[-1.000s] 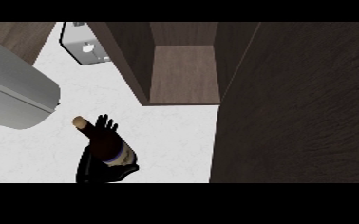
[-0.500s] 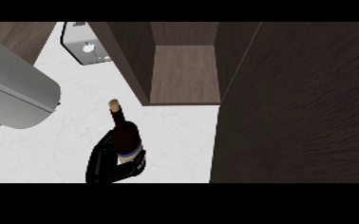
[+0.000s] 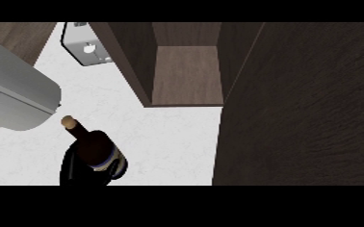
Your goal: Pick up the wine, place it into the cabinet and close the cabinet
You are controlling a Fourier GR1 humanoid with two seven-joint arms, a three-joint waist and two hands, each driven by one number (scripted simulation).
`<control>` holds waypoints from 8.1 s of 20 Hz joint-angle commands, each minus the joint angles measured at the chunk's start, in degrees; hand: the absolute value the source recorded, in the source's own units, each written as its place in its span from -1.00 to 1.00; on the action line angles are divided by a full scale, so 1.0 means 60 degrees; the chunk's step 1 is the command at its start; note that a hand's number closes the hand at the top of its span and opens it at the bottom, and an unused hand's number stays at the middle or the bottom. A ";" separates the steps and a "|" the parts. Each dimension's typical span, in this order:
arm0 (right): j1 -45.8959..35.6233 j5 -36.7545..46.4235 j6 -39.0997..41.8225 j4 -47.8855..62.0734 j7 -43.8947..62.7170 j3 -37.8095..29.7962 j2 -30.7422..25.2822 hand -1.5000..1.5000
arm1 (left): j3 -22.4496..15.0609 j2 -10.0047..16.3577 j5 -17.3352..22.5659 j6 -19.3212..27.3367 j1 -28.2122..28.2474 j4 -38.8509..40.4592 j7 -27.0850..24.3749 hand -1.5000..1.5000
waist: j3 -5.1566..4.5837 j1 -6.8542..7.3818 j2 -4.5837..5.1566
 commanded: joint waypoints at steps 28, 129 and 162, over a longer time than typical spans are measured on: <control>0.0605 -0.1111 0.0432 -0.2319 0.0896 -0.0948 -0.0224 -1.00 | -0.3240 -0.0973 -0.0543 0.4876 -0.2474 -0.4264 0.3842 1.00 | 0.0011 -0.0201 0.0013; 0.2023 -0.1428 0.2190 -0.1444 -0.0556 -0.1153 0.0661 -1.00 | -0.2427 -0.0360 0.2585 0.5480 -1.1711 0.8756 -0.0405 -1.00 | 0.0007 -0.0173 0.0071; 0.1846 -0.0589 0.1408 -0.2074 0.0188 -0.0510 0.0708 -1.00 | -0.5229 0.0225 0.1275 0.6677 -0.4321 -0.2627 0.1862 -1.00 | 0.0004 0.0178 -0.0053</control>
